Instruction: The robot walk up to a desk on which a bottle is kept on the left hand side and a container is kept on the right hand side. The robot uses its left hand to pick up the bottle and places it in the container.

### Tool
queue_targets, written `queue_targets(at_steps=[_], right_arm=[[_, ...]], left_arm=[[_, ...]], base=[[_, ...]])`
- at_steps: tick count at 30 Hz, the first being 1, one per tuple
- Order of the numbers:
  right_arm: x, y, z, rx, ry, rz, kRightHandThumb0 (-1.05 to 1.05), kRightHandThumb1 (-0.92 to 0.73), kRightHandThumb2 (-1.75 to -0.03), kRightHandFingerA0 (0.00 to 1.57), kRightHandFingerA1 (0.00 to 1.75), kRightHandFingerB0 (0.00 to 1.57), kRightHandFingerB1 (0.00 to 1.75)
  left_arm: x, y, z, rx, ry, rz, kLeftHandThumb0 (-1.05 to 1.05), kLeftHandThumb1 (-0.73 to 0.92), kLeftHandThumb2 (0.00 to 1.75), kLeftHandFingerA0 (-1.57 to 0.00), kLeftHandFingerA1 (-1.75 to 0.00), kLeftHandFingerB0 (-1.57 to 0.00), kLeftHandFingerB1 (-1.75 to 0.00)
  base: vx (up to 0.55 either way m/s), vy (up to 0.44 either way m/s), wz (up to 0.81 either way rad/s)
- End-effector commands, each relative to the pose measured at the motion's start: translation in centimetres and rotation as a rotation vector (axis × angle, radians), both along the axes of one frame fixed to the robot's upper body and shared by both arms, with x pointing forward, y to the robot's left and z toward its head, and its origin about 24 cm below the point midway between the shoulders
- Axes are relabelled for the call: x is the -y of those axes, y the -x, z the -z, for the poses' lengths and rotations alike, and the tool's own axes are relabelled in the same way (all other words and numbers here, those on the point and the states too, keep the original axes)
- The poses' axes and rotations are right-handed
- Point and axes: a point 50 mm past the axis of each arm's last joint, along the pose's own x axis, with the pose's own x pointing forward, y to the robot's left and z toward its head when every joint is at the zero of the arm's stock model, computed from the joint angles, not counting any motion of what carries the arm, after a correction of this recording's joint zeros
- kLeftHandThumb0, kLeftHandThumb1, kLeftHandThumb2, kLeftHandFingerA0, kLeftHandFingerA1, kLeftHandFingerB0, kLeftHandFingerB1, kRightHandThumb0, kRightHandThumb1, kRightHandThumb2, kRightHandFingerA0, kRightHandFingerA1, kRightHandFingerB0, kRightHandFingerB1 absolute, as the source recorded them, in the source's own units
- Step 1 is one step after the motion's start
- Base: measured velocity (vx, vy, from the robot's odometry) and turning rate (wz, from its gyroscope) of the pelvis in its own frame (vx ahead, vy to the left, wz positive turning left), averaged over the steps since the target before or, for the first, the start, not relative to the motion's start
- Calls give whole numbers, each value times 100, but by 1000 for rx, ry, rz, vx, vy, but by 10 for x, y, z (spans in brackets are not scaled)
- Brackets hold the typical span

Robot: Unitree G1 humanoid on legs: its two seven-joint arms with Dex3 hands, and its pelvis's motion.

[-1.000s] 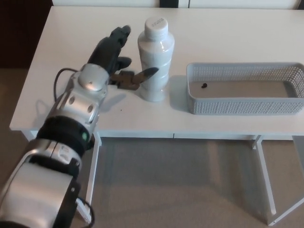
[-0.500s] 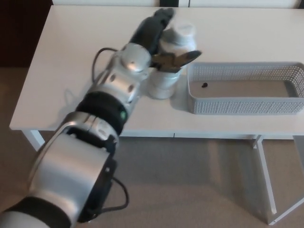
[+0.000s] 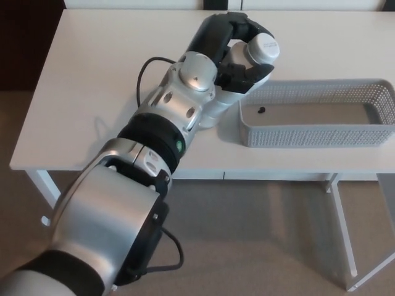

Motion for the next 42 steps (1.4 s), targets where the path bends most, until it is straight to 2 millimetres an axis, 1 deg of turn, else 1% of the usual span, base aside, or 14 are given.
queue_targets(at_steps=[1,13,14,17,19,20,23,24,25,32,33,39,40,42], right_arm=[[10,-1,-7,16,-28,33,-58,-37,-53,87,47,85,46],[12,1,-9,22,-26,49,-57,-37,-53,85,47,86,46],[14,0,-11,24,-21,49,-57,-37,-53,85,46,85,46],[16,-2,-13,29,-21,53,-57,-37,-53,85,46,85,46],[16,-4,-13,27,-20,50,-57,-37,-53,84,46,85,46],[15,-4,-13,28,-22,48,-64,-27,-70,86,58,80,53],[14,-4,-12,31,-28,44,-64,-30,-66,86,53,84,53],[13,-4,-12,30,-28,45,-62,-26,-69,87,58,79,53],[13,-4,-11,30,-30,48,-56,-36,-53,88,47,86,46],[12,-7,-11,25,-27,42,-57,-37,-53,85,46,86,46],[12,-7,-11,27,-27,39,-64,-27,-70,86,58,80,53],[11,-7,-11,24,-19,29,-66,-27,-70,88,57,80,53],[11,-9,-12,25,-18,25,-58,-37,-53,88,47,87,46],[11,-10,-12,25,-16,21,-64,-26,-70,87,57,79,53]], left_arm=[[-24,-3,6,22,18,-42,-13,73,86,-105,-118,-85,-96],[-42,-9,-9,92,47,-39,-10,73,83,-110,-121,-84,-109],[-45,-11,-17,104,71,-54,-11,79,70,-99,-128,-82,-87],[-55,-17,-41,135,208,-97,-10,76,71,-104,-111,-86,-78],[-57,-19,-49,143,252,-110,-8,79,67,-101,-114,-84,-79],[-59,-20,-57,153,318,-111,-5,76,77,-107,-121,-81,-101],[-61,-20,-71,172,443,-103,-4,75,79,-107,-128,-80,-108],[-60,-20,-74,176,467,-99,-7,72,81,-105,-135,-80,-110],[-58,-19,-78,176,502,-95,-7,74,78,-105,-133,-81,-109],[-45,-17,-89,129,682,-90,-6,72,80,-112,-129,-83,-105],[-41,-16,-91,120,711,-93,-6,68,82,-111,-132,-87,-100],[-23,-11,-89,99,736,-64,-12,62,92,-107,-132,-88,-105],[-18,-9,-87,86,758,-42,-18,62,95,-110,-137,-87,-107],[-15,-8,-87,83,771,-33,-17,63,94,-110,-139,-87,-107]], base=[[0,0,0],[0,0,0],[0,0,0],[0,0,0],[0,0,0],[0,0,0],[0,0,0],[0,0,0],[0,0,0],[0,0,0],[0,0,0],[0,0,0],[0,0,0],[0,0,0]])
